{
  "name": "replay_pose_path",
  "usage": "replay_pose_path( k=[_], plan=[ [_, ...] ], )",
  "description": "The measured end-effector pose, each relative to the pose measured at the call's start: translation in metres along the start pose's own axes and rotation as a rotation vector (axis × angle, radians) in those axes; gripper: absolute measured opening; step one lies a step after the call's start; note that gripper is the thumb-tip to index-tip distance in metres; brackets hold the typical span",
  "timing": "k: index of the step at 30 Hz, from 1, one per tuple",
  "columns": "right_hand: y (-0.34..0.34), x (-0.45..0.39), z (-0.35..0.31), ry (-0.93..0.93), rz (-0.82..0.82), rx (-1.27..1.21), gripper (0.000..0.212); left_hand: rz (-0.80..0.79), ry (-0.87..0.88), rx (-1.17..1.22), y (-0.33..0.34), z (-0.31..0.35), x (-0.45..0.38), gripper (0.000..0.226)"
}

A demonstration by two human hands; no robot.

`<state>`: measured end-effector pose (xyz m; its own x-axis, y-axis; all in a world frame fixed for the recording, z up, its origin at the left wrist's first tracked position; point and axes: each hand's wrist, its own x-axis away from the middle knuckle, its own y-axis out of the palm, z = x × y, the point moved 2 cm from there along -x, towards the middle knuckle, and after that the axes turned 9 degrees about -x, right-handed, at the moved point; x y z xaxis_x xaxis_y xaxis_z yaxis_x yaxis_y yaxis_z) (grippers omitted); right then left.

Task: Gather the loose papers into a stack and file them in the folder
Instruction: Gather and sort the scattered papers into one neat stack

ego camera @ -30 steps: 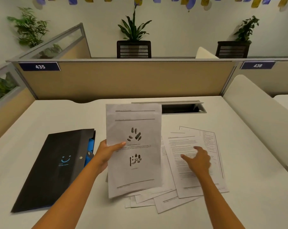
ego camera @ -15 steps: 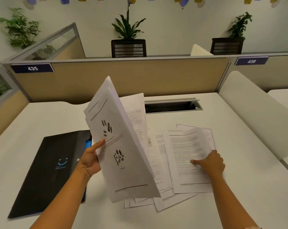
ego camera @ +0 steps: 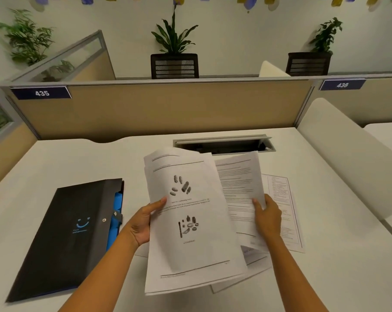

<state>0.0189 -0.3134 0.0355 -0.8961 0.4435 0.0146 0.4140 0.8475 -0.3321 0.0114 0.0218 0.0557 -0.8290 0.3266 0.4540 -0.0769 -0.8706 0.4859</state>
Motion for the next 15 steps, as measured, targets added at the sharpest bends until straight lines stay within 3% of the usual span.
replay_pose_path(
  k=[5,10,12,15],
  plan=[
    [0.02,0.014,-0.005,-0.011,-0.121,-0.142,0.021,-0.083,0.031,0.169,0.013,0.004,-0.006,0.038],
    [0.039,0.025,-0.007,0.034,-0.249,-0.195,0.016,-0.061,-0.003,0.023,0.019,0.007,-0.012,0.042],
    [0.045,0.025,-0.007,0.051,-0.285,-0.226,0.019,0.007,-0.016,-0.073,0.016,0.005,-0.014,0.041],
    [0.05,0.026,-0.01,0.038,-0.328,-0.249,0.024,0.231,0.016,-0.248,0.008,0.001,-0.019,0.042]
  ],
)
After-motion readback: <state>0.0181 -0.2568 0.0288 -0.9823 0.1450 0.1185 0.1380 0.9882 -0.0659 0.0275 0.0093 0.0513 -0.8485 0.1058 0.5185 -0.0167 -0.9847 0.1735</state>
